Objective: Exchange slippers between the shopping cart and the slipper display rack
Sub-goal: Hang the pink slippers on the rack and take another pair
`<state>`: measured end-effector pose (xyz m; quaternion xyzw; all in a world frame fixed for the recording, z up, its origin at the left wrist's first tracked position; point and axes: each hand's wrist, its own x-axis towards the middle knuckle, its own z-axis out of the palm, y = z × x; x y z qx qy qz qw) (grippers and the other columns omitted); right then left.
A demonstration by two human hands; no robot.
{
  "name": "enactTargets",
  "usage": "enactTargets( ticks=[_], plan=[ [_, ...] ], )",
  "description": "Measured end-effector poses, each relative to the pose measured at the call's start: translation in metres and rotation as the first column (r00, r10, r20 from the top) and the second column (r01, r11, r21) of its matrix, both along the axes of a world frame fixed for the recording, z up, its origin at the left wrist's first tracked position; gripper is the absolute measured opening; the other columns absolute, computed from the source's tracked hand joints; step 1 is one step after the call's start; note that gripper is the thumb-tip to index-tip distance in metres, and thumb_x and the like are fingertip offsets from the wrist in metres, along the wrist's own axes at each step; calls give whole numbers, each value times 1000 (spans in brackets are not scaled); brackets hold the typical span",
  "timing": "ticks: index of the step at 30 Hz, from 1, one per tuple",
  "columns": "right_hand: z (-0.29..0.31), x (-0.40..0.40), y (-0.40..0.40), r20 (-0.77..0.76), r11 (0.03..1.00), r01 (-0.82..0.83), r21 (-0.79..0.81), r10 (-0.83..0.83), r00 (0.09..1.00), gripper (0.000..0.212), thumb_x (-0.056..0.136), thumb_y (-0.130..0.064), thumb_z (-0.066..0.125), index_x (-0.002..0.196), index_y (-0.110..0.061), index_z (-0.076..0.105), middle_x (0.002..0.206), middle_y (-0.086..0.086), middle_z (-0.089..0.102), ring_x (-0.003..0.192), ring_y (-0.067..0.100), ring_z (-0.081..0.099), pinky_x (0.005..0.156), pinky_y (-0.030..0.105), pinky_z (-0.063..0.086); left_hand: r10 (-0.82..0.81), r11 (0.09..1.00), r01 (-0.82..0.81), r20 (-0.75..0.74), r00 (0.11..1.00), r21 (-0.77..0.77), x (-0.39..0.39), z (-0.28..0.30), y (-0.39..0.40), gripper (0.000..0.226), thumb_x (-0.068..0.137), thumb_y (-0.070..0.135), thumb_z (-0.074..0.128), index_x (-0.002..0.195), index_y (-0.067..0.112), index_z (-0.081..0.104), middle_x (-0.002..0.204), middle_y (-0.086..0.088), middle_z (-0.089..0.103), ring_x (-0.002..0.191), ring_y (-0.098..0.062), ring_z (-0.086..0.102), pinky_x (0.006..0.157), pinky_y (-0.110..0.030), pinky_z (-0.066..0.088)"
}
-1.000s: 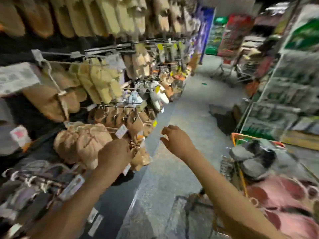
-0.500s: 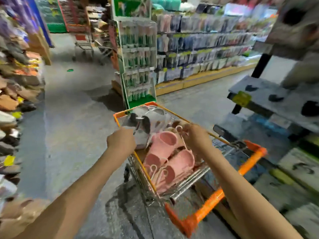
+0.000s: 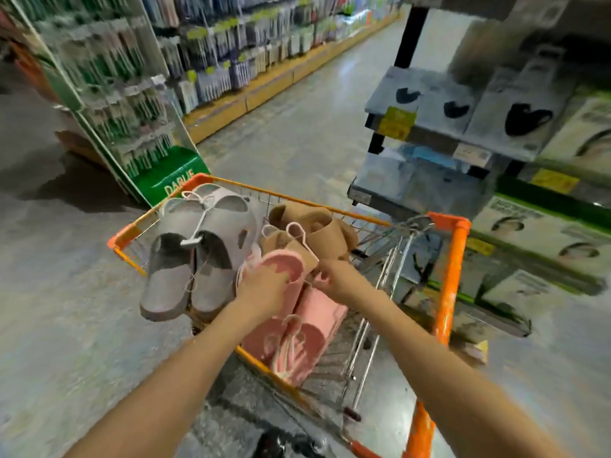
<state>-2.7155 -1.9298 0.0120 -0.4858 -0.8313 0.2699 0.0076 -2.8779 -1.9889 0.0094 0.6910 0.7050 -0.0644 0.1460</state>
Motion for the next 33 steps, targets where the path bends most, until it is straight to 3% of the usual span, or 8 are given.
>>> enactTargets(
  ticks=[4,9,13,19,23,25,30,33],
  plan=[
    [-40,-16,-18,134,979,-180,-98,192,972,46,81,-40,65,116,-11,59,115,13,61,104,31,56,87,39,46,-123,992,123,15,992,-32,-1,-11,14,43,92,25,38,134,19,48,140,-6,45,132,-28,36,114,-45,24],
    [-61,-27,-23,95,957,-264,-118,275,957,29,85,-22,62,111,-11,68,114,13,65,109,29,53,92,35,36,-182,973,178,-10,983,-146,-8,-27,23,49,92,20,45,140,22,38,144,-4,39,134,-26,34,111,-41,26],
    [-72,-23,-14,14,976,-155,-151,159,987,27,86,-12,55,110,-10,68,116,13,62,108,27,53,92,36,41,-207,969,198,-47,977,-149,-7,-33,28,45,93,18,43,137,22,41,140,-4,46,130,-26,40,108,-41,28],
    [-77,-8,6,-122,988,156,-22,-157,980,24,89,-19,56,80,1,67,84,15,64,81,27,58,75,32,44,-166,969,172,51,985,-174,-1,-43,34,40,98,20,38,138,14,42,141,-10,43,131,-28,39,110,-38,30],
    [-70,6,13,-173,958,286,-24,-286,942,28,92,-24,52,90,-3,70,89,15,71,82,28,63,68,34,44,-202,959,206,41,978,-195,5,-46,36,38,98,24,37,135,17,43,138,-7,47,126,-27,43,105,-36,33],
    [-67,12,14,-192,941,336,-34,-337,922,30,92,-23,52,84,1,67,84,20,69,74,30,59,64,34,40,-217,956,219,35,976,-193,8,-47,37,38,98,23,37,134,18,45,135,-6,49,124,-27,45,101,-36,36],
    [-50,10,18,-185,966,245,81,-227,956,29,93,-25,49,86,-3,67,87,19,69,83,35,62,67,37,43,-210,962,223,98,973,-156,17,-44,39,38,100,25,33,135,19,45,136,-6,48,124,-24,44,101,-33,34],
    [-26,6,21,-190,960,183,212,-143,971,29,94,-24,49,89,-2,68,85,18,69,81,36,63,61,36,40,-192,977,195,42,980,-89,18,-29,41,32,97,22,36,121,14,57,124,-9,58,115,-28,52,96,-35,40]
  ],
)
